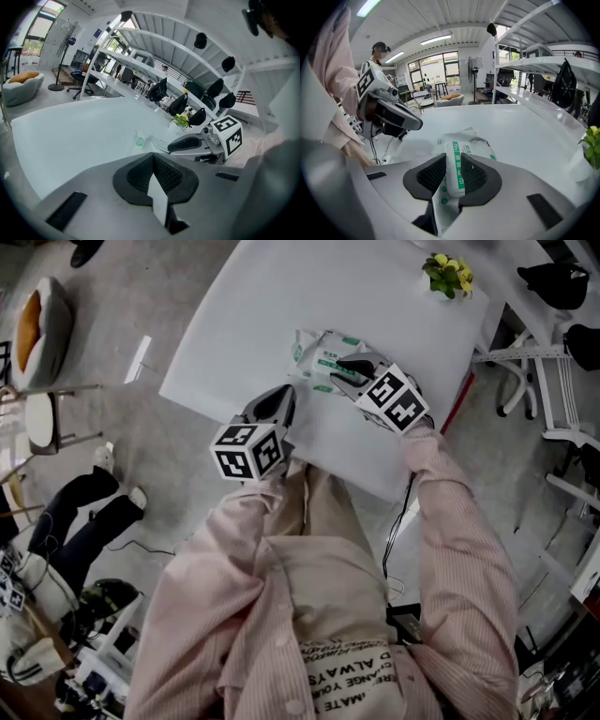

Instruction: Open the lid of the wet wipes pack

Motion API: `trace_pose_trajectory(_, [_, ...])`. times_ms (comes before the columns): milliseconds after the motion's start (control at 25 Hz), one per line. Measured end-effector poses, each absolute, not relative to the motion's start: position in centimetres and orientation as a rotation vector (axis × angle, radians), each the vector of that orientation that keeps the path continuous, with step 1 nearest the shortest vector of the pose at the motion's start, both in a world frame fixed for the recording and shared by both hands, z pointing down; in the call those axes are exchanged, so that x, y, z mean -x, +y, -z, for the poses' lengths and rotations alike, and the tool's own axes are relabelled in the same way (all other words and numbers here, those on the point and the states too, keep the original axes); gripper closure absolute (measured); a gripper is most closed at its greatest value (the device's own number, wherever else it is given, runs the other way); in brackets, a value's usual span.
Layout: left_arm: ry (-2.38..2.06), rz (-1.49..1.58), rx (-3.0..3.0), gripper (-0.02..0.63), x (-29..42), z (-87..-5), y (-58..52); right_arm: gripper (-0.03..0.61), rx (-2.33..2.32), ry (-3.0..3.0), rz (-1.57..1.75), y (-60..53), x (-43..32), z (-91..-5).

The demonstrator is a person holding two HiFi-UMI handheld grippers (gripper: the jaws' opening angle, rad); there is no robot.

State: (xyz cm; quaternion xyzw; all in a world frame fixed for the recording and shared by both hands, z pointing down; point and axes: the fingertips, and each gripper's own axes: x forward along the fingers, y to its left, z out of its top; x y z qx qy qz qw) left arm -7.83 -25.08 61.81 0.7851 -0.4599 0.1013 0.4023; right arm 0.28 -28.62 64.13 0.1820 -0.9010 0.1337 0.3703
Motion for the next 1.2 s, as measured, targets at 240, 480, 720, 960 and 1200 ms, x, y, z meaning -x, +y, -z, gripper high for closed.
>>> trace_pose_trajectory(240, [-1.156,-0.256,-2.000,0.614,7.4,-61.4,-25.3,0.497,-0.487,-2.349,-0.441,-29.2,-0.5,-63.1])
trace_pose_trajectory(480, [-1.153,-0.253,-2.008,0.614,7.2,-61.1,-25.5,0.516,-0.532,-2.372,-0.410,-29.9,-0.8,-62.1])
trace_pose_trajectory(720, [-1.157,-0.247,-2.016,0.614,7.1,-60.7,-25.9,0.537,-0.579,-2.381,-0.356,-31.1,-1.0,-61.2])
trace_pose_trajectory(960, [-1.157,-0.249,-2.024,0.614,7.0,-60.4,-26.5,0.551,-0.639,-2.384,-0.331,-32.6,-1.4,-60.7])
trace_pose_trajectory(1200, [-1.155,-0.259,-2.031,0.614,6.8,-60.4,-26.8,0.555,-0.702,-2.390,-0.338,-34.2,-1.9,-60.6])
